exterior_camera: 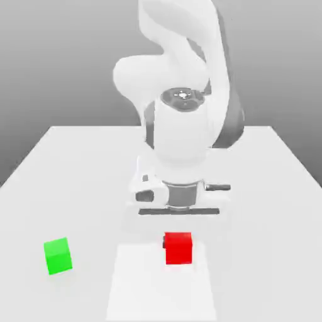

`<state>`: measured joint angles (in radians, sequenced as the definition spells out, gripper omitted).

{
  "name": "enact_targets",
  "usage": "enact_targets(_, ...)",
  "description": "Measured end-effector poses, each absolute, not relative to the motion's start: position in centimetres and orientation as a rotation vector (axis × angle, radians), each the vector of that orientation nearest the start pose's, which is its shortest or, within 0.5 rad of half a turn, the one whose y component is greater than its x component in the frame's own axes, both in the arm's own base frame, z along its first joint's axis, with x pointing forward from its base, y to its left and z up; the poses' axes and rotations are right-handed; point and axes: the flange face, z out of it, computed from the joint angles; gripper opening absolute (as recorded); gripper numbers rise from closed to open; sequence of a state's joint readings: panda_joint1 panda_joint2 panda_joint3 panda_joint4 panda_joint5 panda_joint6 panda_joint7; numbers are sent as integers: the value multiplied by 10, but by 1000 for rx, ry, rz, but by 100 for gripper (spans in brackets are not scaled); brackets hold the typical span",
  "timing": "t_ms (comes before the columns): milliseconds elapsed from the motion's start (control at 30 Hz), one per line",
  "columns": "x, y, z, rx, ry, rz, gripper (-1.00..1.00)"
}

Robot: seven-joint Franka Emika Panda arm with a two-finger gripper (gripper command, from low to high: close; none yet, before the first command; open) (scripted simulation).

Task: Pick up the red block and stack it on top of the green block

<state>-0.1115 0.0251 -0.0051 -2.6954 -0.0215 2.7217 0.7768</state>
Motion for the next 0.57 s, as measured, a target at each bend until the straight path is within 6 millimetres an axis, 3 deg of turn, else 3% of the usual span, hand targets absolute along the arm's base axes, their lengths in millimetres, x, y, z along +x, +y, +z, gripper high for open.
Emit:
enact_targets(133,386,-148,235,-2761,1514,-5,-100)
enact_targets(267,343,-235,241,-2654,1681,0,-100)
enact_targets(300,336,-247,234,-2631,1715,-1,-100)
enact_targets(433,350,-228,193,-2685,1629,0,-100)
enact_targets(467,349,-227,185,-2686,1629,1,100)
enact_targets(567,349,-227,185,-2686,1629,1,100)
